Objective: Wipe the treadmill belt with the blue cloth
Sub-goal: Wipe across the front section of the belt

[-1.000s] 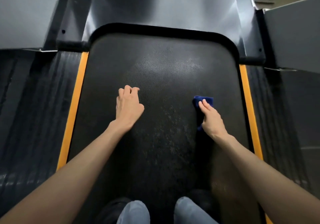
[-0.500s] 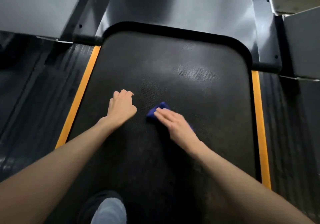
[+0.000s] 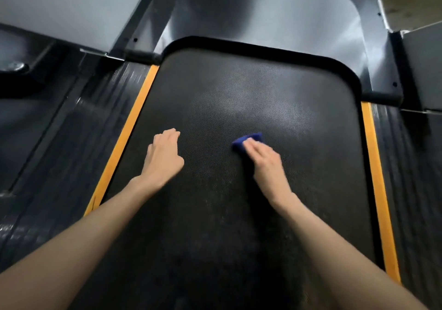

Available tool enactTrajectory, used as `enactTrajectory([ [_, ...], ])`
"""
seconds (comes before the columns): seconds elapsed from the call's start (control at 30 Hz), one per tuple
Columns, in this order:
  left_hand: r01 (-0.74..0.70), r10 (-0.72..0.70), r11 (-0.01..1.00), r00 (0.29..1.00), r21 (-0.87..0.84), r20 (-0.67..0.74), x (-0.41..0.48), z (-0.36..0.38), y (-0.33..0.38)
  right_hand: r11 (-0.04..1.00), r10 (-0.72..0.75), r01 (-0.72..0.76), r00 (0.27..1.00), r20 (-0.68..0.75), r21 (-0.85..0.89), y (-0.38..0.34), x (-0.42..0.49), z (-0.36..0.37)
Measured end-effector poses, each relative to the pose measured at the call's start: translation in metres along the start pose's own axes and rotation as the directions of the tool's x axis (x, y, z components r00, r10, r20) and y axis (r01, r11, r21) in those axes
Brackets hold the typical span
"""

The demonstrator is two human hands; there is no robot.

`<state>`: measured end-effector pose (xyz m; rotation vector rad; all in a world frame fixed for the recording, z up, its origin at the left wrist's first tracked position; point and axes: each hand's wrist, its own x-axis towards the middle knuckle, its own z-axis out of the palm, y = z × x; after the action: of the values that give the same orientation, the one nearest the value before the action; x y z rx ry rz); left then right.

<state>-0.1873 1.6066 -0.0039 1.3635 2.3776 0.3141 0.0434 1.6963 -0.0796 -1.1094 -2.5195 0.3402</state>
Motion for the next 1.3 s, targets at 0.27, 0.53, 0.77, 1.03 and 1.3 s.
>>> enactTrajectory([
  [0.27,0.029,-0.029,1.000,0.999,-0.013,-0.024,-0.013,0.010,-0.027,0.987,-0.099,0.084,0.990,0.103,0.139,-0.092,-0.010,0.031],
  [0.53,-0.008,0.027,0.981,0.995,0.194,-0.097,-0.018,-0.001,-0.043,0.912,0.407,-0.409,0.908,-0.098,-0.005,0.047,0.004,-0.033],
  [0.77,0.241,-0.242,0.942,0.970,0.233,-0.027,-0.025,0.000,-0.052,0.986,-0.151,0.142,0.984,0.094,0.092,-0.081,-0.038,0.033],
  [1.03,0.212,-0.192,0.935,0.977,0.286,-0.094,-0.029,-0.007,-0.062,0.939,0.345,-0.341,0.936,-0.077,0.051,-0.023,-0.016,0.002],
  [1.3,0.275,-0.260,0.934,0.961,0.230,-0.092,-0.029,-0.014,-0.080,0.974,0.224,-0.223,0.973,0.044,-0.036,0.015,0.009,-0.022],
])
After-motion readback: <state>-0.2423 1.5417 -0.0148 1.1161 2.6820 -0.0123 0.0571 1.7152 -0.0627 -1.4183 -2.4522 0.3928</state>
